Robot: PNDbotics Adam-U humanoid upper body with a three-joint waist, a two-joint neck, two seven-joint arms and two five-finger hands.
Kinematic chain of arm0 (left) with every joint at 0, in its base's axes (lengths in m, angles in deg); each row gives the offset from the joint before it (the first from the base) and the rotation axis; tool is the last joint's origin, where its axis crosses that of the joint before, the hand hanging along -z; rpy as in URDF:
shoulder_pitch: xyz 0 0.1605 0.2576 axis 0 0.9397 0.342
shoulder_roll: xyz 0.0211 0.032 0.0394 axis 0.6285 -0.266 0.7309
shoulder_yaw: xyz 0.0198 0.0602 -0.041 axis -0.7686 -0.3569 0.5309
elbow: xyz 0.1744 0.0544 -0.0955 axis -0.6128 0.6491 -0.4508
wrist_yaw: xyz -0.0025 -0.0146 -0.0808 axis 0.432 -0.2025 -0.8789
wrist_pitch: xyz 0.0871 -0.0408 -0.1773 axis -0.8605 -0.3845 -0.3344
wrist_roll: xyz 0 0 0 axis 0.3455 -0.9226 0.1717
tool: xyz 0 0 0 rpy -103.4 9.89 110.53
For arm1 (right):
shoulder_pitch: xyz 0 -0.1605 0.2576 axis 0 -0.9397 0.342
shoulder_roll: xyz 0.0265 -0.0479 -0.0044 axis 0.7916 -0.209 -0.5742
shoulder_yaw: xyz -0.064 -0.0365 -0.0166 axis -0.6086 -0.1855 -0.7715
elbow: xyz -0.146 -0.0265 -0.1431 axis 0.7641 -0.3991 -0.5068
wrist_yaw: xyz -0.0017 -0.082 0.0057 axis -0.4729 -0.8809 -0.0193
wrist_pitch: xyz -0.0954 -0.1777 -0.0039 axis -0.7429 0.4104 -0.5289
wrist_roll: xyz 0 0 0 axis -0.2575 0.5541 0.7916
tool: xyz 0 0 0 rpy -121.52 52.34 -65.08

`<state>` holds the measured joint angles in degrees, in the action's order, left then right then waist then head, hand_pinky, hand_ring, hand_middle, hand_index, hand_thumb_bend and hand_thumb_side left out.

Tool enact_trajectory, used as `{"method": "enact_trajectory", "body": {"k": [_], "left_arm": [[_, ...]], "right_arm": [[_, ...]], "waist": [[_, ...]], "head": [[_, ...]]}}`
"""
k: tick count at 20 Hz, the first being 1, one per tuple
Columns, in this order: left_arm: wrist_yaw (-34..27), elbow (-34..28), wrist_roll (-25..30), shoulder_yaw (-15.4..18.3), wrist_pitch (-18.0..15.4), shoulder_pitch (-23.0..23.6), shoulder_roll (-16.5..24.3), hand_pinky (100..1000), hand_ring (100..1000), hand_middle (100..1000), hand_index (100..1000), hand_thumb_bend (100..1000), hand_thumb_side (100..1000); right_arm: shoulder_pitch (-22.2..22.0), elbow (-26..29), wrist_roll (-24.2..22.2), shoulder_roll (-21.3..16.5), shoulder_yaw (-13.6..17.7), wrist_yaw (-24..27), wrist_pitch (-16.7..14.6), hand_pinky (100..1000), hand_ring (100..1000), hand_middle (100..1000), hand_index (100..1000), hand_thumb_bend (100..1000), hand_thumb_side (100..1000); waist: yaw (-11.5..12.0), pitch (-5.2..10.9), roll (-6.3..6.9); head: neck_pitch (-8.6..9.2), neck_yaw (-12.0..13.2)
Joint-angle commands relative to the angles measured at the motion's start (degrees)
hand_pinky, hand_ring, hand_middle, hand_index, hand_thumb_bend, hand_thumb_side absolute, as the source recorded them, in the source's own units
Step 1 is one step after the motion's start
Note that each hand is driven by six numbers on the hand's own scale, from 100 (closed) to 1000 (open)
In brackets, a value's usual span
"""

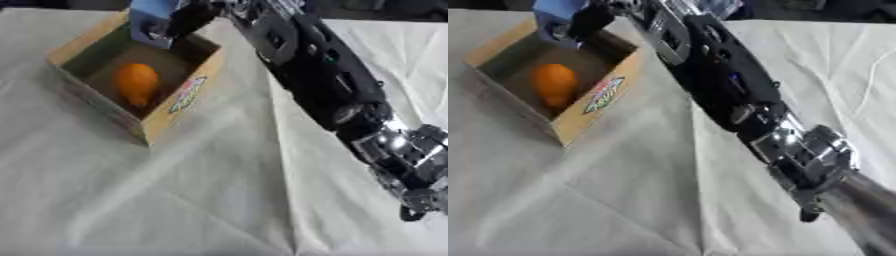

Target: Pick up objects on the table and place them in the box.

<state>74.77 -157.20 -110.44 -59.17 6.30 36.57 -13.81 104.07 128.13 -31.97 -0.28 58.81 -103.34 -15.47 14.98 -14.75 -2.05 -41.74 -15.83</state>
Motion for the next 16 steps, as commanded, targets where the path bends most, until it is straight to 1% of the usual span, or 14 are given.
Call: {"method": "enact_trajectory", "body": {"k": [1,4,7,12,14,16], "left_arm": [[-0.24,-0.81,0.33,-0.10,-0.11,-0.77,0.33,607,829,1000,689,259,991],[-0.37,-0.81,0.44,-0.17,-0.16,-0.95,0.21,607,829,1000,689,259,991],[-0.50,-0.81,0.56,-0.26,-0.18,-1.10,0.06,607,829,1000,689,257,991],[-0.66,-0.81,0.71,-0.31,-0.15,-1.18,-0.17,607,830,1000,689,256,991],[-0.69,-0.81,0.75,-0.32,-0.15,-1.20,-0.25,607,830,1000,689,256,992],[-0.70,-0.81,0.76,-0.30,-0.14,-1.19,-0.30,607,830,1000,689,255,991]], "right_arm": [[2.02,-3.23,0.43,2.89,1.07,-2.97,-1.42,857,853,637,875,172,546],[2.15,-7.02,0.97,5.52,1.79,-5.94,-2.39,861,858,646,878,179,572],[2.02,-10.75,1.97,7.67,2.84,-9.13,-3.21,865,863,657,882,195,577],[1.64,-16.27,5.19,10.31,4.97,-14.52,-4.25,870,871,671,892,205,588],[1.48,-17.76,6.26,10.97,5.61,-16.02,-4.74,876,879,687,906,210,612],[1.36,-18.80,6.77,11.37,5.90,-17.10,-5.57,884,889,710,919,217,665]], "waist": [[0.27,0.83,0.48],[0.56,0.79,0.52],[0.82,0.69,0.56],[1.07,0.47,0.66],[1.13,0.41,0.70],[1.14,0.37,0.75]], "head": [[0.25,-0.74],[0.46,-1.22],[0.64,-1.48],[0.88,-1.80],[0.96,-1.88],[1.04,-1.92]]}}
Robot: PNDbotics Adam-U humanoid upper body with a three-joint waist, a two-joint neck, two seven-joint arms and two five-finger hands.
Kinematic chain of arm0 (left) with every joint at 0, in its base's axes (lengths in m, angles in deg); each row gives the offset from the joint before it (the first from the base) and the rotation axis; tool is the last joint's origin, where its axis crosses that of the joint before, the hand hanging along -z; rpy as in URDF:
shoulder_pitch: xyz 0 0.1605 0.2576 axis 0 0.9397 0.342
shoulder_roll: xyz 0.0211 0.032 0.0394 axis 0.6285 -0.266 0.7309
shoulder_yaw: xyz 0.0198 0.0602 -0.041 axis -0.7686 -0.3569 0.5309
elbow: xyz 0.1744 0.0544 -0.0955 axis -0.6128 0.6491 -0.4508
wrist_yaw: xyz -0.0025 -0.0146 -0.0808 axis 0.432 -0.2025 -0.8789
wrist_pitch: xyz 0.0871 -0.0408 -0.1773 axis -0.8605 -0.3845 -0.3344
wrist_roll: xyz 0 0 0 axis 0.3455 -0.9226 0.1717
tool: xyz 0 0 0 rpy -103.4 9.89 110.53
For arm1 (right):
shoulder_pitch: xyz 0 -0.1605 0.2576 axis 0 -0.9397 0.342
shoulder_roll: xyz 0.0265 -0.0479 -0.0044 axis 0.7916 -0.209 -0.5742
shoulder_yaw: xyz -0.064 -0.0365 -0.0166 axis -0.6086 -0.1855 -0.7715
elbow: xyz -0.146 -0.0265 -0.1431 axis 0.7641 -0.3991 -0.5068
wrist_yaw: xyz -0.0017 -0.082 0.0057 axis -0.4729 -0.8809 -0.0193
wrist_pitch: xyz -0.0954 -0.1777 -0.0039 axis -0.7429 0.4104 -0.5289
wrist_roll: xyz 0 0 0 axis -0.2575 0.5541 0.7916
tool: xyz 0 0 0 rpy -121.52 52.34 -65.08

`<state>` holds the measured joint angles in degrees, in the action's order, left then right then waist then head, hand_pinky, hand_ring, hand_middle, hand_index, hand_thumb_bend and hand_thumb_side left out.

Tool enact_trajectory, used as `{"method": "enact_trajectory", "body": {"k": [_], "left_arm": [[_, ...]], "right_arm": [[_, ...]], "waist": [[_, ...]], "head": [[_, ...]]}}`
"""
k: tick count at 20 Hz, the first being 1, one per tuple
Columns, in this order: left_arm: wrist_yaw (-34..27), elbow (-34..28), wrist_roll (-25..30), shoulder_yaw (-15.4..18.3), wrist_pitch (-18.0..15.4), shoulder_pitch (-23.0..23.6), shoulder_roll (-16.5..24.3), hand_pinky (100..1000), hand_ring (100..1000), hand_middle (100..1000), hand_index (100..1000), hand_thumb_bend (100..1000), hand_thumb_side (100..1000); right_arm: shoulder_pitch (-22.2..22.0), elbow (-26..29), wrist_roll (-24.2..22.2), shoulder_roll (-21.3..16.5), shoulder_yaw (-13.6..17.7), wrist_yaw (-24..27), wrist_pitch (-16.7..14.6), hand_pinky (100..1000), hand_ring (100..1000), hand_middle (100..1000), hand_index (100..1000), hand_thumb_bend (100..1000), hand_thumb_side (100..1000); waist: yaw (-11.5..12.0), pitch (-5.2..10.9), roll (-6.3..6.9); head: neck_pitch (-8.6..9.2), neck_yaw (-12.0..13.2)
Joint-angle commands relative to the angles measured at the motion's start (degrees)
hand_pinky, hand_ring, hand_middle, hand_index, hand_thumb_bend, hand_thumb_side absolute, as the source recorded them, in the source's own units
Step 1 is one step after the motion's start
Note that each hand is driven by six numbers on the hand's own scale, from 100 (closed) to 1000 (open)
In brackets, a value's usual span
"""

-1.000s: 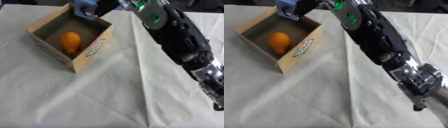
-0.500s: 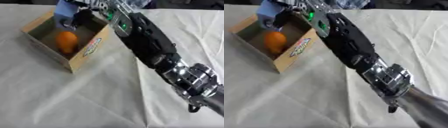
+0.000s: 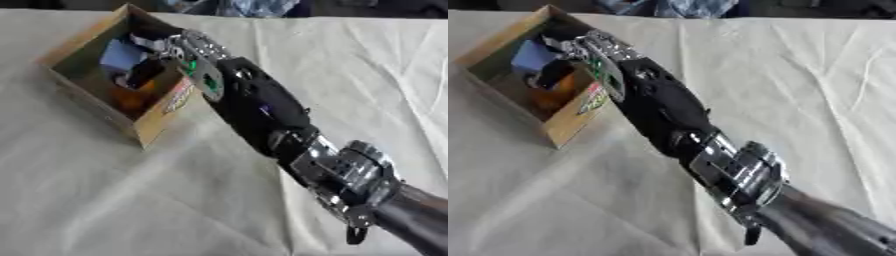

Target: Pick up objects on the table and place them in the box.

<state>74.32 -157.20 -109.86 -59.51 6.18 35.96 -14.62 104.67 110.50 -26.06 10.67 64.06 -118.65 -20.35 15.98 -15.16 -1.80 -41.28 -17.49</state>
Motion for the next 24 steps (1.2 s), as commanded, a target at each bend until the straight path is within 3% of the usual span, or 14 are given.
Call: {"method": "enact_trajectory", "body": {"k": [1,2,4,5,9,16,18,24], "left_arm": [[-0.26,-0.81,0.18,0.05,-0.01,-0.56,0.49,607,830,1000,689,255,992],[-0.26,-0.81,0.20,0.05,0.01,-0.52,0.47,607,831,1000,689,255,992],[-0.26,-0.81,0.22,0.07,0.06,-0.44,0.46,607,831,1000,689,254,992],[-0.25,-0.81,0.23,0.09,0.06,-0.42,0.47,607,831,1000,689,254,992],[-0.23,-0.81,0.26,0.10,0.09,-0.33,0.51,607,831,1000,689,255,992],[-0.17,-0.81,0.36,0.12,0.19,-0.13,0.64,607,832,1000,689,257,989],[-0.12,-0.81,0.47,0.13,0.25,-0.09,0.68,608,832,1000,689,253,990],[-0.02,-0.81,0.60,0.19,0.35,0.02,0.72,607,833,1000,689,253,985]], "right_arm": [[0.74,-1.44,0.95,0.52,0.79,-2.12,-1.07,891,900,738,932,238,733],[0.78,-1.45,1.04,0.54,0.99,-2.29,-1.32,895,908,752,940,257,776],[0.96,-0.84,1.22,0.41,1.30,-2.28,-1.57,903,921,779,962,415,951],[1.11,-0.34,1.27,0.23,1.40,-2.15,-1.60,904,923,785,968,459,995],[1.64,1.79,1.60,-0.55,1.42,-1.39,-1.21,908,925,790,980,541,1000],[2.42,5.32,0.91,-2.21,1.59,1.20,-0.35,905,922,785,980,493,1000],[2.52,6.24,0.44,-2.83,1.54,1.93,-0.08,906,924,788,982,523,989],[2.54,7.13,-1.77,-3.60,1.37,2.38,-0.37,920,933,815,1000,537,901]], "waist": [[0.14,0.77,0.51],[0.13,0.77,0.52],[0.06,0.80,0.52],[0.01,0.83,0.52],[-0.13,0.96,0.50],[-0.45,1.19,0.46],[-0.59,1.28,0.45],[-0.73,1.32,0.58]], "head": [[0.57,-0.28],[0.55,-0.27],[0.48,-0.14],[0.45,-0.08],[0.38,0.03],[0.25,0.22],[0.24,0.36],[0.24,0.38]]}}
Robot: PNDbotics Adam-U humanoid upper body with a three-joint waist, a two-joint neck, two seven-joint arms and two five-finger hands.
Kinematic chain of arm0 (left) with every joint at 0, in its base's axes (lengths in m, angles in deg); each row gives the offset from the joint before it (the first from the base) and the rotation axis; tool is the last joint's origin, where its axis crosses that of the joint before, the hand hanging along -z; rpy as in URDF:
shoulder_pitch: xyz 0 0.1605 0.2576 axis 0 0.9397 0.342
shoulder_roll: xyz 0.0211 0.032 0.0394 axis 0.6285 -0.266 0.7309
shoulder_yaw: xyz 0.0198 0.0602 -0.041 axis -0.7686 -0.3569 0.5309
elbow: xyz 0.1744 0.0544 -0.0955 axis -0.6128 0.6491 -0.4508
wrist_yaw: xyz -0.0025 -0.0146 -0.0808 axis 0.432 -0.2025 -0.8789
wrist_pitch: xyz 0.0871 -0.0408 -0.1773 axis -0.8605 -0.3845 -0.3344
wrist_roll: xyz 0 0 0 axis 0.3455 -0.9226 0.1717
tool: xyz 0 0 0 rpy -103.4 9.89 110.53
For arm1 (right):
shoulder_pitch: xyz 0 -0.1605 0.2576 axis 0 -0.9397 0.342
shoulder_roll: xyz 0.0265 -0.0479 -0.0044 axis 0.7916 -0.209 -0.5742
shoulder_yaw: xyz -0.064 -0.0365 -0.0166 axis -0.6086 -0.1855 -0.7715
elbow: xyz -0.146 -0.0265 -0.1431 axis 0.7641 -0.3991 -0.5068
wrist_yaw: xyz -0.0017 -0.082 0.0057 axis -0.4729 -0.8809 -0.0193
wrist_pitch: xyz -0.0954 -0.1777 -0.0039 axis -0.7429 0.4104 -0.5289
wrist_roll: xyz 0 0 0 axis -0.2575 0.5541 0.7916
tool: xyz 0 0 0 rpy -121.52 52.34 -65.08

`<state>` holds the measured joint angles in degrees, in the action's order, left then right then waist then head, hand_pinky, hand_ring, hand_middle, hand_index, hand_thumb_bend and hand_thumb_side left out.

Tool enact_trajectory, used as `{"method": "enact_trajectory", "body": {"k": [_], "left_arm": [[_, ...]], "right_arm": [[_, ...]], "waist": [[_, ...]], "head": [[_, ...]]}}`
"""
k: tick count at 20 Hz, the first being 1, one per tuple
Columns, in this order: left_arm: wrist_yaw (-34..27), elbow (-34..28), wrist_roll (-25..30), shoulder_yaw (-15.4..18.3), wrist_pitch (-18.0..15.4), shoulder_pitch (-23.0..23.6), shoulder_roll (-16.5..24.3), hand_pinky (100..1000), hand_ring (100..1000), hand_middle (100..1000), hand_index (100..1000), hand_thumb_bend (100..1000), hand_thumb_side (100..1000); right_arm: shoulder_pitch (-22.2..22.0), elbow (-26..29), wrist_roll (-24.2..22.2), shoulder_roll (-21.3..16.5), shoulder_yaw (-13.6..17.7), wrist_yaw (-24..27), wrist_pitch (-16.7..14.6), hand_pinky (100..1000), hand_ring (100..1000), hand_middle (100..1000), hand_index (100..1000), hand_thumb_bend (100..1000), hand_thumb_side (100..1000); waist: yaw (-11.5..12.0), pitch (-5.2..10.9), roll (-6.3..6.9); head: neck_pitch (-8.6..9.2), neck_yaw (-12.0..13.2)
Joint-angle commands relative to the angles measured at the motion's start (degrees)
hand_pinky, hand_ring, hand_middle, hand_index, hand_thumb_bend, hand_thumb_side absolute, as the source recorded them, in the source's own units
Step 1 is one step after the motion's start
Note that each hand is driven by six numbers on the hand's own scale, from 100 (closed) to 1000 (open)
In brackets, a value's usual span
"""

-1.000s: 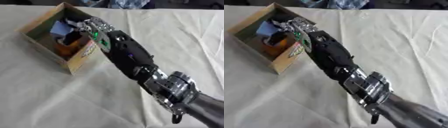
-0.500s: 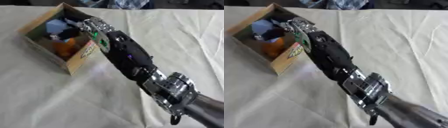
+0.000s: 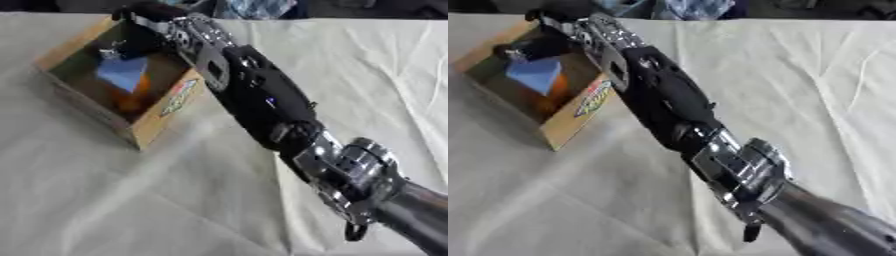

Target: Pick up objects on the table and place them in the box.

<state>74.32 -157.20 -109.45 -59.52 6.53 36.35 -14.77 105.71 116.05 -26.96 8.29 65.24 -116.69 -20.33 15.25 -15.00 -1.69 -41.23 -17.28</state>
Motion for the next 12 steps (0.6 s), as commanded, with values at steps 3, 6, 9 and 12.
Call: {"method": "enact_trajectory", "body": {"k": [3,6,9,12], "left_arm": [[0.01,-0.81,0.31,0.14,0.03,-0.35,0.85,607,833,1000,689,252,987],[0.00,-0.81,0.41,0.14,0.09,-0.32,0.84,607,834,1000,689,252,989],[0.07,-0.81,0.48,0.21,0.25,-0.24,0.90,607,834,1000,689,250,991],[0.23,-0.81,0.54,0.35,0.56,-0.09,0.99,607,835,1000,689,250,991]], "right_arm": [[1.39,1.70,-2.12,-1.28,0.18,0.29,-1.67,917,924,804,1000,526,891],[1.27,2.11,-2.24,-1.52,0.56,0.83,-1.94,908,916,787,998,480,873],[1.13,4.35,-1.88,-2.63,1.07,3.79,-1.37,896,899,769,981,327,877],[0.66,8.74,-1.76,-5.33,0.84,8.36,-0.24,890,891,757,951,127,810]], "waist": [[-0.05,1.08,0.48],[-0.06,1.10,0.45],[-0.12,1.24,0.35],[-0.31,1.41,0.16]], "head": [[0.09,0.15],[0.00,0.15],[-0.05,0.32],[-0.08,0.79]]}}
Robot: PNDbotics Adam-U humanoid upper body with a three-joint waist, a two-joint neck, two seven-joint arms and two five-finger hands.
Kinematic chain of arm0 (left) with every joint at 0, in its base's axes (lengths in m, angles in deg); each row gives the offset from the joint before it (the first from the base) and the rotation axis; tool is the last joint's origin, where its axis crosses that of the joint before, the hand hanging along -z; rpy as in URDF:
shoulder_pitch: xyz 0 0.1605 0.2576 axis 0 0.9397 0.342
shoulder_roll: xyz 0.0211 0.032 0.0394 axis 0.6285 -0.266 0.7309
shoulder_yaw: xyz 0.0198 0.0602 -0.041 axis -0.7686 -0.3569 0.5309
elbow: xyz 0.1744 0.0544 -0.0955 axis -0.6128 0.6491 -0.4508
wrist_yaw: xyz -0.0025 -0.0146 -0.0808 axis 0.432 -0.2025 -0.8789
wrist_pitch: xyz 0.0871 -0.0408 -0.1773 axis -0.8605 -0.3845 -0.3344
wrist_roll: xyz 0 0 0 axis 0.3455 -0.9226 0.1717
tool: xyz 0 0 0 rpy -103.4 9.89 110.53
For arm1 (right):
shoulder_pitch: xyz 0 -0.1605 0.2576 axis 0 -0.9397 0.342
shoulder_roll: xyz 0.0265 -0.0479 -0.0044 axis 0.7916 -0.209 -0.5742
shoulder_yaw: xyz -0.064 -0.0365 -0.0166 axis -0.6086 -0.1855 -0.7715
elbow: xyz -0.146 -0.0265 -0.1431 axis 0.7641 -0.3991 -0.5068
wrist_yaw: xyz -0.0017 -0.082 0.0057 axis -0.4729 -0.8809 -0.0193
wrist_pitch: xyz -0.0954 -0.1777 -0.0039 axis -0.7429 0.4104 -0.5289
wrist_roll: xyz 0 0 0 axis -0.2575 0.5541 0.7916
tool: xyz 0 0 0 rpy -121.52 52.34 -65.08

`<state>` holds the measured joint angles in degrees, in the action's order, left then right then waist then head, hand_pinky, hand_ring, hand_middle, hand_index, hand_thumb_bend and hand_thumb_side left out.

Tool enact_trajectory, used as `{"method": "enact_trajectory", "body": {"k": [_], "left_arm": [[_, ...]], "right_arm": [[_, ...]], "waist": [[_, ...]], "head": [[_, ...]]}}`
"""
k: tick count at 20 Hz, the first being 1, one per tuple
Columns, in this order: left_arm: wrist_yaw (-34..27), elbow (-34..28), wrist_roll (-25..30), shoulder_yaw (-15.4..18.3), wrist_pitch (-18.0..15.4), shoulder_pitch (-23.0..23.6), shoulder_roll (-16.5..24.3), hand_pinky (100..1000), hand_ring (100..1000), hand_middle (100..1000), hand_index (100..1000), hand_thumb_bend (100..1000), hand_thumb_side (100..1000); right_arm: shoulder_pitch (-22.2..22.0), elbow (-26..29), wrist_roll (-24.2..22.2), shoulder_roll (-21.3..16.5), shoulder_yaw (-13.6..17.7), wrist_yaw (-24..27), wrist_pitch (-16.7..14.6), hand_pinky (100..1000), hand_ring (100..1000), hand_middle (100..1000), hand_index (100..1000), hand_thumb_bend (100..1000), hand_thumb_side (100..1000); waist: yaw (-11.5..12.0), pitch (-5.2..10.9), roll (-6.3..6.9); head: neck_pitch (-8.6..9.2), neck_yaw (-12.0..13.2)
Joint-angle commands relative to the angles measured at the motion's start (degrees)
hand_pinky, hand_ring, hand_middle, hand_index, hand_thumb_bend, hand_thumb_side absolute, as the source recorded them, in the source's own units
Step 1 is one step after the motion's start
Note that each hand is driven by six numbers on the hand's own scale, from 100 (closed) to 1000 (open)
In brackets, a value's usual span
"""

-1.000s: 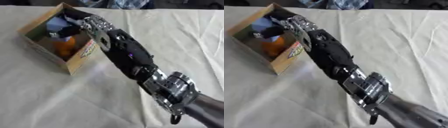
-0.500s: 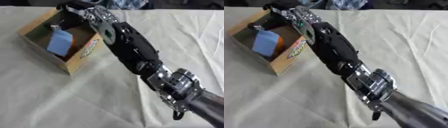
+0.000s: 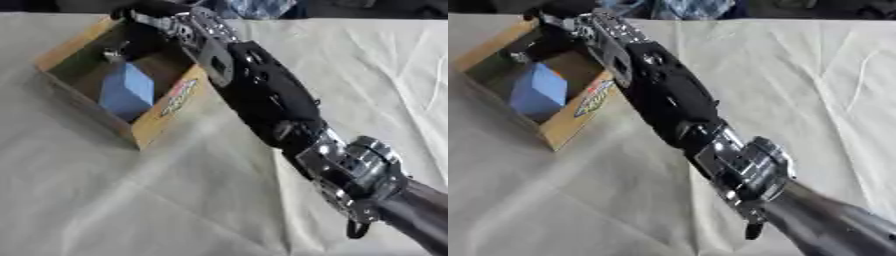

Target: Pick up objects on the table and place them in the box.

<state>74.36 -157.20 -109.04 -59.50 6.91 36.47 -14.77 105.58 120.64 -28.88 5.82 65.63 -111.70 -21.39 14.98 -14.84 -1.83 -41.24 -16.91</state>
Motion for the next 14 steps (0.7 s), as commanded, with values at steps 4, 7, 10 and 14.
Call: {"method": "enact_trajectory", "body": {"k": [4,7,10,14], "left_arm": [[0.42,-0.81,0.08,0.46,0.21,-0.14,1.20,607,835,1000,689,250,991],[0.58,-0.81,0.00,0.57,0.26,-0.04,1.36,608,835,1000,689,250,992],[0.71,-0.81,-0.12,0.68,0.28,0.02,1.52,608,835,1000,689,250,992],[0.86,-0.81,-0.39,0.85,0.30,0.07,1.71,608,835,1000,689,250,993]], "right_arm": [[-0.81,11.92,-0.79,-7.24,0.12,10.16,2.65,881,878,744,933,100,759],[-2.69,18.63,-1.45,-11.05,0.26,15.21,4.31,879,872,740,929,100,755],[-5.05,25.44,-1.80,-14.98,0.69,20.04,5.92,878,870,738,929,100,772],[-9.16,33.99,-0.89,-20.10,2.12,26.09,8.37,874,864,736,936,100,777]], "waist": [[-0.36,1.38,0.25],[-0.68,1.40,0.32],[-0.99,1.39,0.42],[-1.39,1.33,0.55]], "head": [[-0.10,1.47],[-0.13,2.33],[-0.19,3.04],[-0.16,4.09]]}}
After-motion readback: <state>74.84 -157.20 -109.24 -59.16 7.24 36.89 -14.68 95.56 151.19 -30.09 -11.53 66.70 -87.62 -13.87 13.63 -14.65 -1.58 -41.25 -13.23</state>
